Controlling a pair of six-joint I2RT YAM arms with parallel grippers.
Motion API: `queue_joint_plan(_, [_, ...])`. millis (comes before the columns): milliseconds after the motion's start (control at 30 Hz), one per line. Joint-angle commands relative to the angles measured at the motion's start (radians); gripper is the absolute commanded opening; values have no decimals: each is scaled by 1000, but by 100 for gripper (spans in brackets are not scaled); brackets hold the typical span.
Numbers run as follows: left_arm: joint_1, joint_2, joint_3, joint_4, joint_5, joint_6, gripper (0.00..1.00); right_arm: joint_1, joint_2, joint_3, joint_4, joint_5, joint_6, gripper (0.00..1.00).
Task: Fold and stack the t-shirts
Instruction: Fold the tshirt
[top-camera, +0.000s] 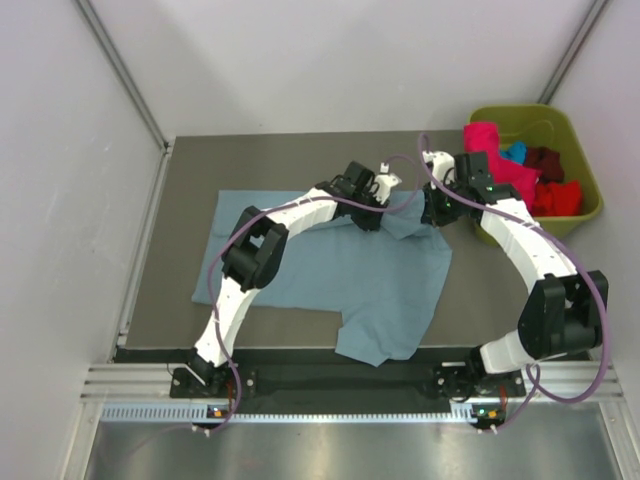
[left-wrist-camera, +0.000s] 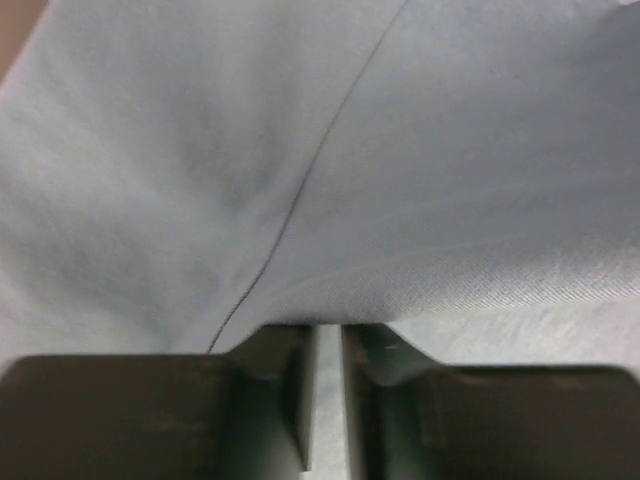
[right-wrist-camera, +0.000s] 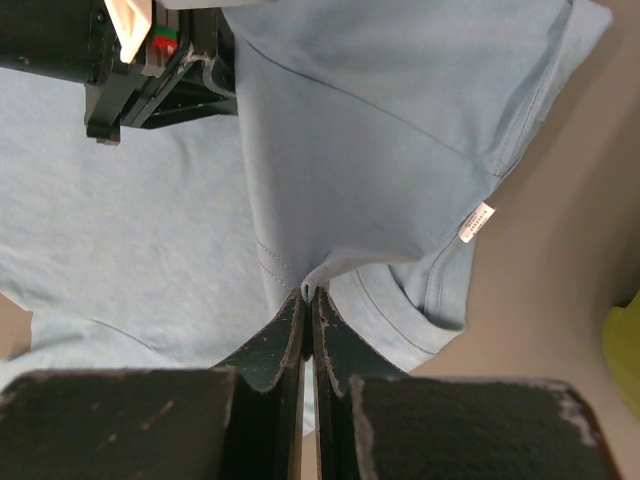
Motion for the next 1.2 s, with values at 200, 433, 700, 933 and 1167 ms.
queue_joint_plan(200, [30,-129,-120,41,103,-42,0,9,-44,-7,43,3,9,0])
queue_joint_plan(433, [82,-364,-305,7,146,-45,0,9,-47,13,35,-3,15,0])
queue_joint_plan(700, [99,-489,-358,-123,142,-29,0,14,-45,-32,18,-24,13,0])
queue_joint_plan(933, [172,-536,-405,-77,-82,-110,9,159,-76,-27,-17,-89,25,0])
queue_joint_plan(1167, [364,-507,-367,-74,-162,-183,25,264,-48,85,-15,-146,36,0])
